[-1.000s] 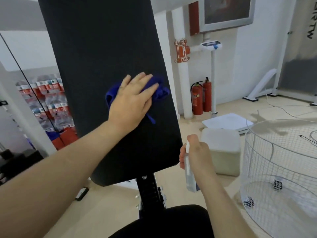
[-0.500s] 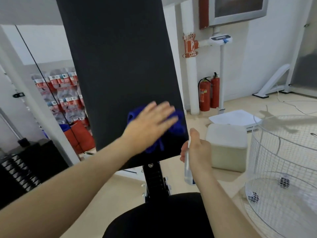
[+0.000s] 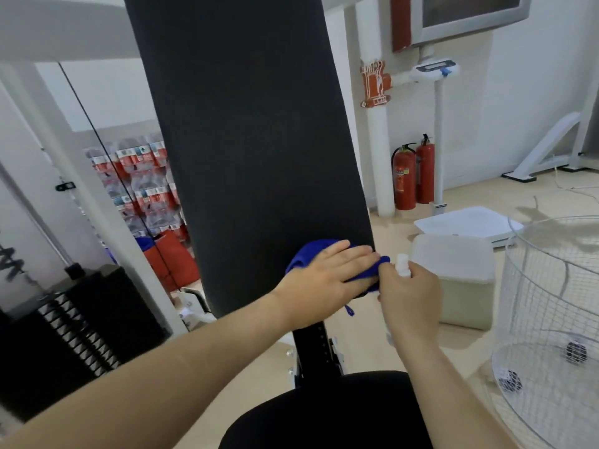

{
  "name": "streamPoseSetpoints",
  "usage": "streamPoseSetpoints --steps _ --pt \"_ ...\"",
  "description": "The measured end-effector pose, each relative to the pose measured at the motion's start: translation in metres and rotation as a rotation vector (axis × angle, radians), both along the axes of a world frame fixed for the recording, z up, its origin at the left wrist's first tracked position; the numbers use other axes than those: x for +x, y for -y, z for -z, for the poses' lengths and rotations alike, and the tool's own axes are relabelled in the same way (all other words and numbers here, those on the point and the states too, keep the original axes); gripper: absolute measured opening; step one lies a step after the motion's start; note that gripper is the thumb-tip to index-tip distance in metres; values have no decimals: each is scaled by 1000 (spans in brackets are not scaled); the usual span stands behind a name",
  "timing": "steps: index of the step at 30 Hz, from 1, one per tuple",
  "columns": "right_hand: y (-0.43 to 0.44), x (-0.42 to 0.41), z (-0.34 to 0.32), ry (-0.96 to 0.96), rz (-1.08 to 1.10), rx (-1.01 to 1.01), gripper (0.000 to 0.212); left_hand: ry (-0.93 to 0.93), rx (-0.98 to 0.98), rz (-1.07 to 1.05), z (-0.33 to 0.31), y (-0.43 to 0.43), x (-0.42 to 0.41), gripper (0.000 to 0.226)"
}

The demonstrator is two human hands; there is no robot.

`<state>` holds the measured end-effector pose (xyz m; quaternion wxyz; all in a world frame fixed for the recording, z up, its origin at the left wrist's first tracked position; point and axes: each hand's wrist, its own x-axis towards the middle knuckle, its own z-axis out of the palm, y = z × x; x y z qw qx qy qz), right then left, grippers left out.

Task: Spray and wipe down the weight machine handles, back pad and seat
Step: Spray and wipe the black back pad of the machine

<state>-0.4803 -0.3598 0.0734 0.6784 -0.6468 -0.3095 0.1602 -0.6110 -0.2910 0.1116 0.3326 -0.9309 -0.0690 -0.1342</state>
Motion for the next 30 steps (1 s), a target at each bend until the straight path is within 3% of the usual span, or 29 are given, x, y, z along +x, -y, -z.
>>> streamPoseSetpoints --steps 2,3,5,7,9,11,14,16,17,20,25,26,30 --pt "1 -6 -4 55 -37 33 35 -37 85 -5 -21 -7 -18 53" --pt "0 -10 -7 76 -72 62 40 35 130 -48 -38 -13 -31 51" --pt "1 -25 -13 157 -197 76 50 404 126 -224 -74 -32 -60 47" --pt "6 -48 -18 302 -322 53 52 893 -27 -407 -97 -41 -87 48" --pt "7 -69 -19 414 -412 67 49 1162 -185 -467 -92 -35 -92 49" --pt "5 -80 -17 449 -445 64 46 1151 -208 -506 -65 -21 -92 52" --pt "4 -81 -18 363 -466 71 32 879 -182 -465 -10 6 -99 56" --pt "4 -86 -24 334 -493 61 6 710 -206 -427 10 17 -110 53" --pt "3 -89 -27 306 -517 33 12 680 -248 -409 12 17 -113 50" --pt "-2 -97 -32 208 -583 -7 27 817 -469 -382 -7 24 -106 40" --pt "-11 -108 -40 172 -577 -25 4 1063 -1057 -461 -35 31 -94 28" --pt "-12 -111 -43 183 -575 -24 8 1086 -1130 -441 -39 33 -94 26" --pt "-18 -116 -72 297 -454 36 21 1245 -1119 -401 -68 35 -112 23"
